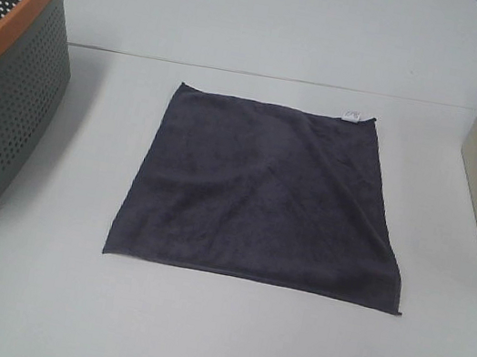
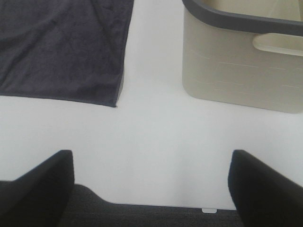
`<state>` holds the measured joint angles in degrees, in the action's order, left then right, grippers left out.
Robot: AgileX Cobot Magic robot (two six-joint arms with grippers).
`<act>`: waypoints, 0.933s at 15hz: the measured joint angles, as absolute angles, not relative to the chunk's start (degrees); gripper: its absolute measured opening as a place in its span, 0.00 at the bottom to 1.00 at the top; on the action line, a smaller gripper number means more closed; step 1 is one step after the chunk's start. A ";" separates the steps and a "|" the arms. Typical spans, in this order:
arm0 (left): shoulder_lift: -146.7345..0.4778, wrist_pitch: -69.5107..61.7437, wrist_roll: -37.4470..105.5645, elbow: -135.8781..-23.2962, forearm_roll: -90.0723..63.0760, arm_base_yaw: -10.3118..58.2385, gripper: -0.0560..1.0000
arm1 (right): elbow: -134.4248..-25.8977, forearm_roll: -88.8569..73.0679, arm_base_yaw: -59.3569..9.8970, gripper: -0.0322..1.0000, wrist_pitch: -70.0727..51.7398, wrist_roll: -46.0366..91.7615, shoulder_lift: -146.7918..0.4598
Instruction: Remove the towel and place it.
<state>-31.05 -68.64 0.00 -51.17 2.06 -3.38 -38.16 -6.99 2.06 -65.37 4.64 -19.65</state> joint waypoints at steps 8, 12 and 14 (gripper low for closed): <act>-7.33 -63.54 1.66 -32.26 2.23 -3.38 0.93 | -32.49 -7.22 -1.26 0.78 -67.21 5.90 -1.78; 0.17 -60.28 4.24 -28.93 -2.01 -3.38 0.93 | -30.83 -7.28 -1.26 0.78 -66.00 6.76 0.23; 0.17 -60.28 3.78 -28.53 -3.72 -3.38 0.93 | -29.05 -7.56 -1.26 0.78 -62.11 6.93 0.23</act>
